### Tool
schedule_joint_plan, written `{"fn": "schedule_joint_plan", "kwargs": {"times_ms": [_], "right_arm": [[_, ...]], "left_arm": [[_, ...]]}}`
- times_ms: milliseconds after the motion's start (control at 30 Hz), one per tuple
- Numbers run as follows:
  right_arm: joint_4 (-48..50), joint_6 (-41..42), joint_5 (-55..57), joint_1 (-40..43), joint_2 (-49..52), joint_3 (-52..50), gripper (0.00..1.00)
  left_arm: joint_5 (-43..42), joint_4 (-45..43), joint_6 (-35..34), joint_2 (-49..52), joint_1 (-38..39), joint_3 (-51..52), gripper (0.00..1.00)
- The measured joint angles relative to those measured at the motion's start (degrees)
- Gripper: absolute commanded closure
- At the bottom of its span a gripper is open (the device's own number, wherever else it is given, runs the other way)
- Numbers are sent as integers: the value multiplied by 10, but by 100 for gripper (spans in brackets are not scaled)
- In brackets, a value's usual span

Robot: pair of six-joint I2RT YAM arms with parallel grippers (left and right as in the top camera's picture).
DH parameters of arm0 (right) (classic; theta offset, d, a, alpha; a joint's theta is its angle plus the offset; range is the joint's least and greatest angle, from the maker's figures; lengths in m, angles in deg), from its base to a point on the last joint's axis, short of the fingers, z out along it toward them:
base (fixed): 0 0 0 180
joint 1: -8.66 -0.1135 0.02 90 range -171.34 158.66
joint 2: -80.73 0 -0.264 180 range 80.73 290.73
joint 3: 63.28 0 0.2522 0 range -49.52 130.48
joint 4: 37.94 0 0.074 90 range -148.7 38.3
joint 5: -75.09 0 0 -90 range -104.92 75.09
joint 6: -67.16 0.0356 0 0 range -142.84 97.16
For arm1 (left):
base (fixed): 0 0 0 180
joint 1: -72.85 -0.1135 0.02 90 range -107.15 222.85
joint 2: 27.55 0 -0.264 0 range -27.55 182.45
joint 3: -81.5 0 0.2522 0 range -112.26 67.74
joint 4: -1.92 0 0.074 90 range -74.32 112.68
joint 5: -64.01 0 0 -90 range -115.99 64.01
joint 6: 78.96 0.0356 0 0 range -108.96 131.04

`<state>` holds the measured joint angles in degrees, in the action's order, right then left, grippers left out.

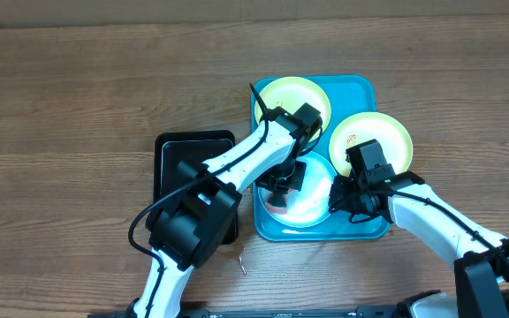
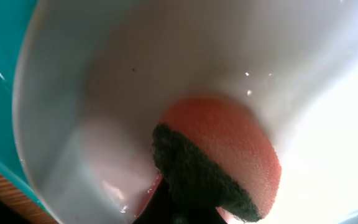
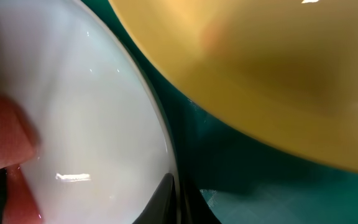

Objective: Clean dirty plates on tray and stack at the side
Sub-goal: 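Scrub the white plate with the sponge while right gripper holds plate rim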

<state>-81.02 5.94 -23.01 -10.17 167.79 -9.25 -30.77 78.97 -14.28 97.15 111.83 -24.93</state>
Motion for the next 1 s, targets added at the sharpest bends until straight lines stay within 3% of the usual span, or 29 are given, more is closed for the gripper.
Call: {"fn": "schedule_joint_plan", "kwargs": {"times_ms": [300,500,767,1000], "right_arm": [[-2,9,17,9,0,0,96],[-2,10,20,8,0,0,96],[0,10,20,8,0,0,96],[0,9,11,4,0,0,96]], "left_arm": [[-107,-122,-2,1,-14,-1,96],[-153,-170,-20,4,24,-1,96],[-168,-156,-35,10,34,-1,96],[-118,-73,-60,10,16,-9,96]]}}
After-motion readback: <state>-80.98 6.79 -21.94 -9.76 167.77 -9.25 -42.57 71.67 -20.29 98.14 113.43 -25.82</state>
